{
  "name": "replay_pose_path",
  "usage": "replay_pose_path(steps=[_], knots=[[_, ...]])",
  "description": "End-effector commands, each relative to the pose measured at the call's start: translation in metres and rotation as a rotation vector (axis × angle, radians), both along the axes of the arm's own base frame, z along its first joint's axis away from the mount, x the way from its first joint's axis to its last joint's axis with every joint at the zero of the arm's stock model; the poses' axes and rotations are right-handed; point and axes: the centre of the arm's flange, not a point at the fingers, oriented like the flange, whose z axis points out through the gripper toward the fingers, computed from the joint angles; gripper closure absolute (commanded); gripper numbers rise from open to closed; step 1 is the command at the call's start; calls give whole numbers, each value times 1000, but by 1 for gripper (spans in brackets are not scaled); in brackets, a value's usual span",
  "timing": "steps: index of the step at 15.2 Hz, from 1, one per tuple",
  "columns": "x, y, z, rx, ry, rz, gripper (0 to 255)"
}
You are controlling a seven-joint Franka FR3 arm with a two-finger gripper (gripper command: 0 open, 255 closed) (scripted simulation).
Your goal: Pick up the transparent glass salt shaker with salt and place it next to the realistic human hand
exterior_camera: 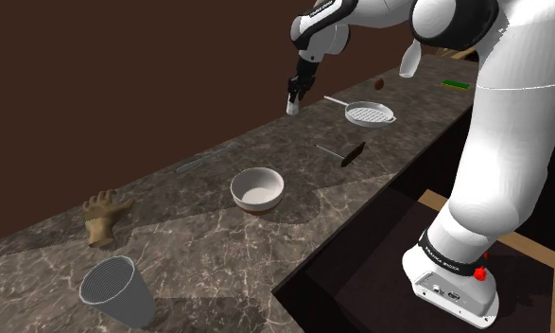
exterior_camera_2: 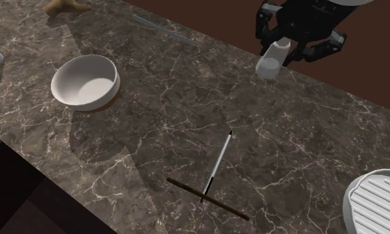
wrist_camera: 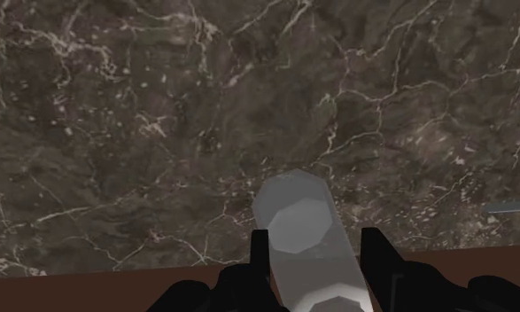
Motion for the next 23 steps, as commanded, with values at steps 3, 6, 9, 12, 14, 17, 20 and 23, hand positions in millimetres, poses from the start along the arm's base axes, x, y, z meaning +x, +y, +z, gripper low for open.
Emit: replay_pose_path(steps=[3, 6, 9, 12, 14, 17, 20, 23], knots=[[0, 1, 21, 0, 0, 0, 255], [0, 1, 37, 0, 0, 0, 255], [0, 1, 53, 0, 0, 0, 255], [0, 1, 69, 0, 0, 0, 255], [0, 1, 79, 0, 0, 0, 255], [-3, 27, 80, 0, 0, 0, 255], [-9, 66, 80, 0, 0, 0, 255], [-15, 105, 80, 0, 0, 0, 255]])
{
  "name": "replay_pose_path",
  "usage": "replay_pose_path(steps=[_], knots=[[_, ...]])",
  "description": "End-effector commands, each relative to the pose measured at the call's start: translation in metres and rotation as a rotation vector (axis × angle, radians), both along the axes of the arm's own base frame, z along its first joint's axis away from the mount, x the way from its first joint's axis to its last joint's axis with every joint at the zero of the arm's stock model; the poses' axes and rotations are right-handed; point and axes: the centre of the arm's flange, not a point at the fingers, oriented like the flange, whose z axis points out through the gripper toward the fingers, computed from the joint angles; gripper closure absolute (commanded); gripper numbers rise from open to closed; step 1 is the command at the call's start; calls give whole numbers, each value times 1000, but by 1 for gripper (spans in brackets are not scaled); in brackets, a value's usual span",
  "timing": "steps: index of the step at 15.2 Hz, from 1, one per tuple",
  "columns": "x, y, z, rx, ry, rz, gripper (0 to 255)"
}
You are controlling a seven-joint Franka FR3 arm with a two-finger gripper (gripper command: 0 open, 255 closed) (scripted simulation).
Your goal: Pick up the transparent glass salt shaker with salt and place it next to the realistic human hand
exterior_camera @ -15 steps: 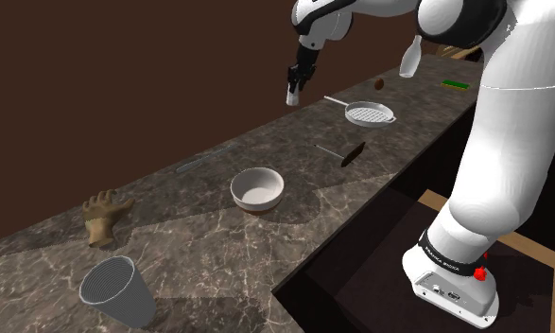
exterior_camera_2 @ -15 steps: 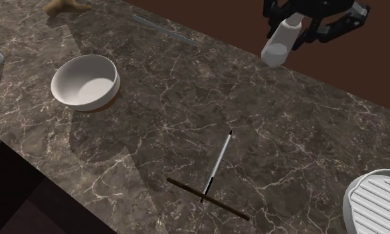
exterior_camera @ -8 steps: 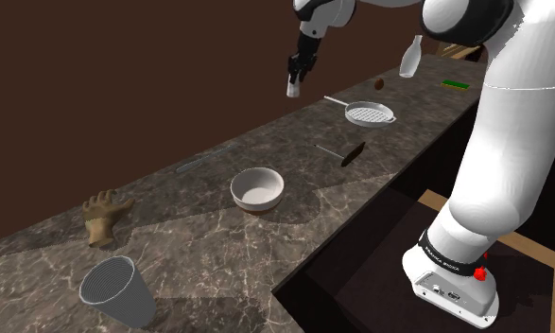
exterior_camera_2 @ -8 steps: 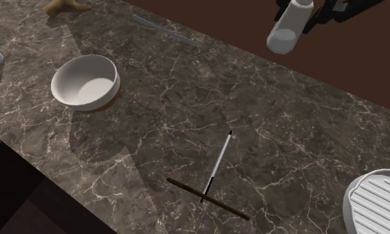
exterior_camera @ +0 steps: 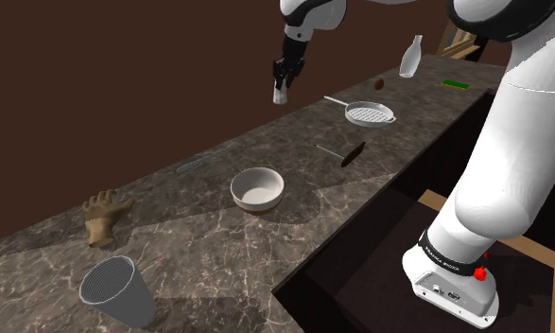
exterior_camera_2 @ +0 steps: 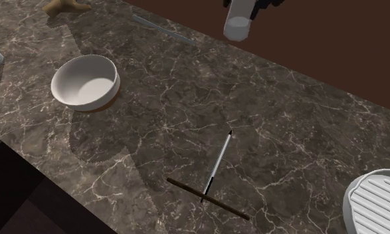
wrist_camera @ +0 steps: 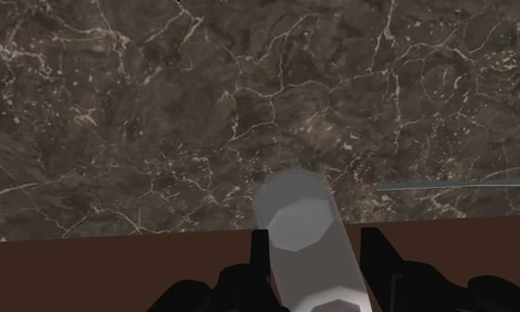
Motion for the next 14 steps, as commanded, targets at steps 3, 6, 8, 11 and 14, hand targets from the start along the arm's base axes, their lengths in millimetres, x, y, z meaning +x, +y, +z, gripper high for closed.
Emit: replay_pose_path(steps=[3, 6, 8, 11, 14], knots=[[-9, 54, -1, 0, 0, -1, 255], [-15, 93, -1, 0, 0, -1, 255], [-18, 119, -1, 0, 0, -1, 255], [-24, 158, 0, 0, 0, -1, 255], [-30, 198, 0, 0, 0, -1, 255]])
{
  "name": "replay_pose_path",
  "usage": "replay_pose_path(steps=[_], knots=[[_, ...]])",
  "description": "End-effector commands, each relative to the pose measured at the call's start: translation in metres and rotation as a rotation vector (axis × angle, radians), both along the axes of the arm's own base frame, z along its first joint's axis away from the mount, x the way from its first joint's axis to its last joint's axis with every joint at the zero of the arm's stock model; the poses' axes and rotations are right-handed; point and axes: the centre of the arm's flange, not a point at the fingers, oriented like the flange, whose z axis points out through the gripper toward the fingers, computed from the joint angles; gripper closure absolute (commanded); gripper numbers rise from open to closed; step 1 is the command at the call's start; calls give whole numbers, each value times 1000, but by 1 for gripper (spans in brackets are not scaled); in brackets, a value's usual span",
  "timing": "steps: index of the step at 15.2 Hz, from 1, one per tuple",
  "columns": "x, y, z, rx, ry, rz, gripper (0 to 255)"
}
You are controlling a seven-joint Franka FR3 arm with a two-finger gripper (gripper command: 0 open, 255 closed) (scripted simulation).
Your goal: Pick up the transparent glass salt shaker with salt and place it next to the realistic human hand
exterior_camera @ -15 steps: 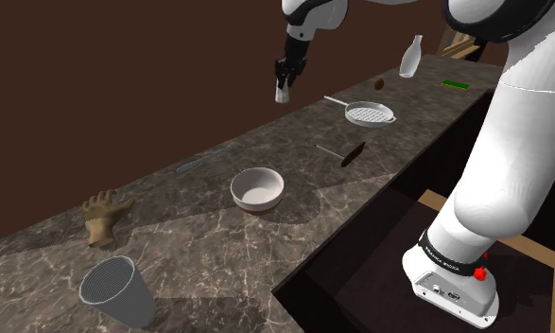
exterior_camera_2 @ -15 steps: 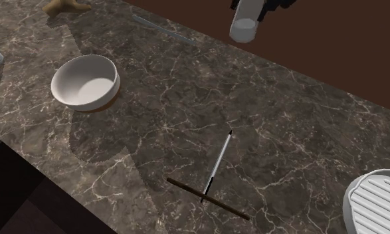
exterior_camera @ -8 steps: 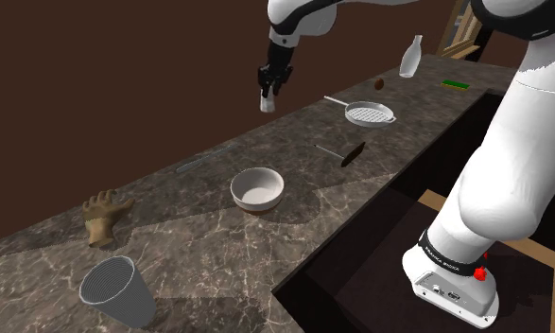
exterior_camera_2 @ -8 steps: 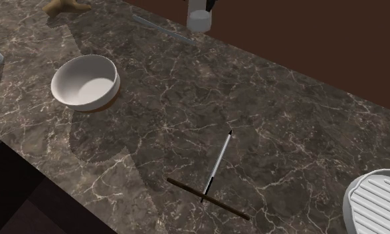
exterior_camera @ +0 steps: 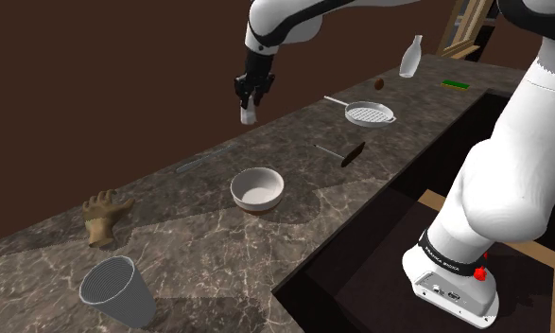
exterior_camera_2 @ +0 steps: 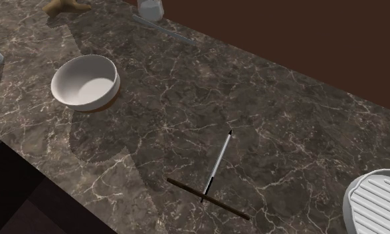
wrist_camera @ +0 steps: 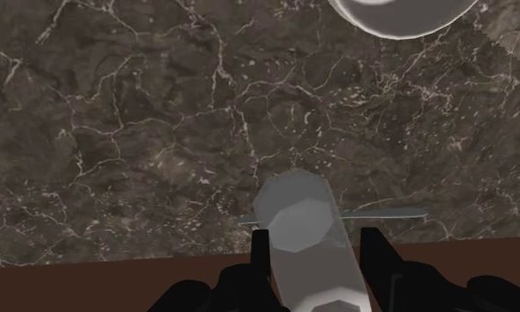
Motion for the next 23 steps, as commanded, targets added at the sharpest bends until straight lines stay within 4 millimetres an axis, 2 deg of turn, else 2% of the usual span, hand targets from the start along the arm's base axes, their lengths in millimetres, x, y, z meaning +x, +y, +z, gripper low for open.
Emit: replay_pose_path(steps=[1, 23], knots=[[0, 26, 0, 0, 0, -2, 255], [-42, 314, 1, 0, 0, -2, 255]])
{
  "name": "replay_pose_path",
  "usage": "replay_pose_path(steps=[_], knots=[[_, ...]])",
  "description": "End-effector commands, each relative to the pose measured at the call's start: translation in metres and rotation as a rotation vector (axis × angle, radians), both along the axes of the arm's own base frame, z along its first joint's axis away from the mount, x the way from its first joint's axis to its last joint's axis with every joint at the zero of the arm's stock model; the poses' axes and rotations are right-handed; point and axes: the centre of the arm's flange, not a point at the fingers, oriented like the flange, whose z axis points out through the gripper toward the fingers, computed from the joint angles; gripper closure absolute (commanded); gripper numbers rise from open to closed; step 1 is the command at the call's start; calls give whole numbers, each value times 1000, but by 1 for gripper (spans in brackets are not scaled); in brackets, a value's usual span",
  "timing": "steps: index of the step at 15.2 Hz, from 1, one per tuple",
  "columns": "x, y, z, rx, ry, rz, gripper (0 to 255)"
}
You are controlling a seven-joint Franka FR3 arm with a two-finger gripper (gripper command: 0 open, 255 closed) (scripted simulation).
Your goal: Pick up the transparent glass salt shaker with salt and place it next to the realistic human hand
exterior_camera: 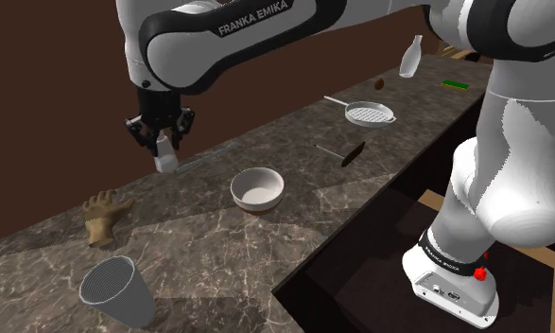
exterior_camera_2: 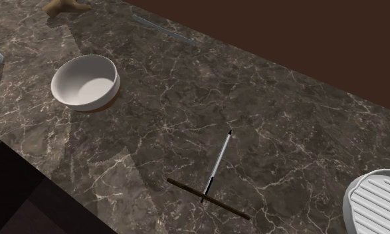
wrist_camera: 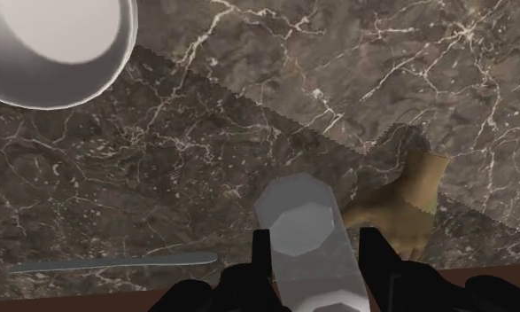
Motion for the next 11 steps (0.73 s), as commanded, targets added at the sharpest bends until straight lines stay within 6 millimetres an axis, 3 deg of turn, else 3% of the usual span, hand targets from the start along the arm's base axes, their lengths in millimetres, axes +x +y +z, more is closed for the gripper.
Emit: replay_pose_path(steps=[1, 3, 11], knots=[[-2, 27, 2, 0, 0, -2, 255], [-7, 61, 2, 0, 0, -2, 255], [-7, 61, -40, 0, 0, -2, 255]])
